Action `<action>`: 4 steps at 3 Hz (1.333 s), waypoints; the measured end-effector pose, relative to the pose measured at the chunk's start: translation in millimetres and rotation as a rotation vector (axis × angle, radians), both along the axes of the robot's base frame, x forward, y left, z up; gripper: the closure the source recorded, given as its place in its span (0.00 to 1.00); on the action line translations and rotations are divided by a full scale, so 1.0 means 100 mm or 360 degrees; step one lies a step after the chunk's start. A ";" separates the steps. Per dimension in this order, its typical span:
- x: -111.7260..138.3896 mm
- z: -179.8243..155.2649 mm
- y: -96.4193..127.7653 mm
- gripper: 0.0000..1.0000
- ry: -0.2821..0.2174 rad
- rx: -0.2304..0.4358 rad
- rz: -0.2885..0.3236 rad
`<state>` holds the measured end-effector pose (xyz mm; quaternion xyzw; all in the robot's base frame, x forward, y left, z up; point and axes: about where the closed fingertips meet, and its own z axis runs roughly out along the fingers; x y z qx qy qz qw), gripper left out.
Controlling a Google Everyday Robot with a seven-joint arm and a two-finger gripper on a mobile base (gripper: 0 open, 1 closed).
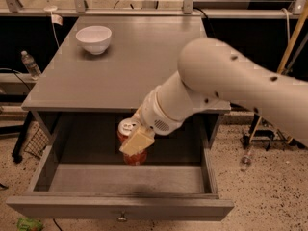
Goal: Place coke can into top drawer
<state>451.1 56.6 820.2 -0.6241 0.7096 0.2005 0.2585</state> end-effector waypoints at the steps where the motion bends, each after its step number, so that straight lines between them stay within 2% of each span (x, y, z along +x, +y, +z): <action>1: -0.16 -0.40 -0.07 1.00 0.0038 0.0053 -0.0219; 2: -0.15 -0.74 -0.16 1.00 -0.0004 0.0124 -0.0485; 3: 0.04 -0.77 -0.20 1.00 -0.0103 0.0160 -0.0581; 4: 0.23 -0.88 -0.20 1.00 -0.0149 0.0156 -0.0619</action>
Offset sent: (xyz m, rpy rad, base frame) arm -0.0046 -0.0268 -0.0989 0.1448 -0.0495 -0.4765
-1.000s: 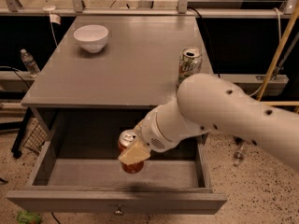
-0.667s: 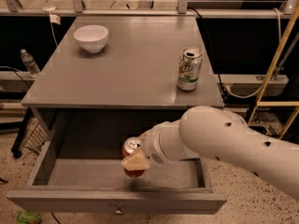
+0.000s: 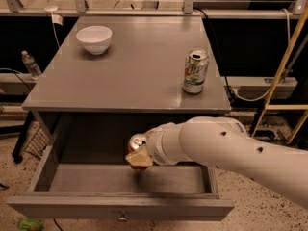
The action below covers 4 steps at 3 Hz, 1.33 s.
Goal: Place coke can into top drawer
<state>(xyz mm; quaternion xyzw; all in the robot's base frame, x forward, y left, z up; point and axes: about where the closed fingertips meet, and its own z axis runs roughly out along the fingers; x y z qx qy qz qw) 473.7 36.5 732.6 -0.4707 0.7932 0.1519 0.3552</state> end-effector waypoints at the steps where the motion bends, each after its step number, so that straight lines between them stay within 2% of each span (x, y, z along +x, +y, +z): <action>1: 0.16 -0.30 0.11 1.00 0.0026 -0.0001 0.0017; 2: 0.23 -0.47 0.19 1.00 0.0033 0.0009 0.0031; 3: 0.29 -0.62 0.27 0.84 0.0043 0.0005 0.0044; 4: 0.30 -0.62 0.29 0.53 0.0039 0.0002 0.0051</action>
Offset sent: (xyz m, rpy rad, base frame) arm 0.0332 0.0284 -0.0714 0.0157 0.0331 0.0258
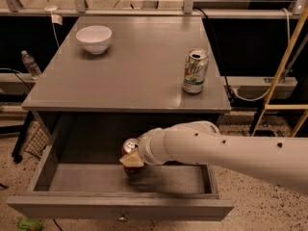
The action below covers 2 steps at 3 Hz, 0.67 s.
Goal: Place coke can into top drawer
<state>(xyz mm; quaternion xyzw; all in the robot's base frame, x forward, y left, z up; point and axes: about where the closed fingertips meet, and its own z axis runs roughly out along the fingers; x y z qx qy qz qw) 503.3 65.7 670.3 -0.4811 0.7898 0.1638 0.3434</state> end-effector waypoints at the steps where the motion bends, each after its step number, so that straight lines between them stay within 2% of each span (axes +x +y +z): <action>1: 0.00 0.01 0.01 0.29 -0.0004 -0.0001 0.0002; 2: -0.01 0.02 0.01 0.06 -0.0008 -0.0002 0.0005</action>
Offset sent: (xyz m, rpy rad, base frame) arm -0.0002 0.0005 0.0009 -0.0006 -0.0020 0.0012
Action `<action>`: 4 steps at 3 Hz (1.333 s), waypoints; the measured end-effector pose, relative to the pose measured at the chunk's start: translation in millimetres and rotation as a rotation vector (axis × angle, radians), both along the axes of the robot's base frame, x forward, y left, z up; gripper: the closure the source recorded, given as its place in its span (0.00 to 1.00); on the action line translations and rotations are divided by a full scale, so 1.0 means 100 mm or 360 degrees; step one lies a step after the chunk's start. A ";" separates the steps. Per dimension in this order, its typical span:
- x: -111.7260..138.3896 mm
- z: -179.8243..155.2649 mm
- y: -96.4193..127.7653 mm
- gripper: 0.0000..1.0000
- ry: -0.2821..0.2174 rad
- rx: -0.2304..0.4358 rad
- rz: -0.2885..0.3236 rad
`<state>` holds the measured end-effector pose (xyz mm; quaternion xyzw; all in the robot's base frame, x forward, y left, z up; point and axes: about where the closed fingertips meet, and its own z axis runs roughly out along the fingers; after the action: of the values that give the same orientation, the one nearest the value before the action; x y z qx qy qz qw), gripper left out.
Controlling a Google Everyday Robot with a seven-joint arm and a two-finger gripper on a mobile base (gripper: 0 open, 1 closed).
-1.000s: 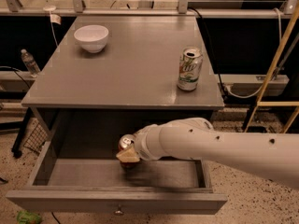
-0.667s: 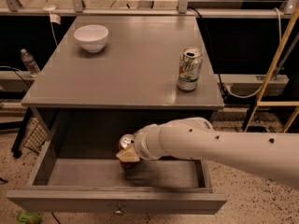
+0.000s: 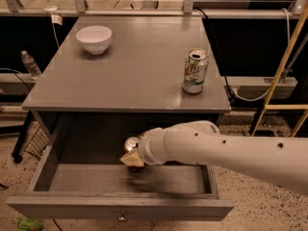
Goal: Place coke can into top drawer
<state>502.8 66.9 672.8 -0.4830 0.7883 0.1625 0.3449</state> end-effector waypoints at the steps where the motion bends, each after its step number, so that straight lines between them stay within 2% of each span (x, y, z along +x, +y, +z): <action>1: 0.00 0.01 0.00 0.00 -0.0003 -0.0001 0.0002; 2: 0.00 0.01 0.00 0.00 -0.0003 -0.0001 0.0002; 3: -0.02 0.12 -0.16 0.00 -0.0023 -0.0006 -0.0071; 4: -0.06 0.29 -0.48 0.00 -0.0056 0.0003 -0.0216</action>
Offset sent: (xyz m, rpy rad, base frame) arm -0.0002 0.0004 0.0008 -0.0005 -0.0017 0.0009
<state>496.9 19.0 702.0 -0.4308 0.8129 0.1309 0.3693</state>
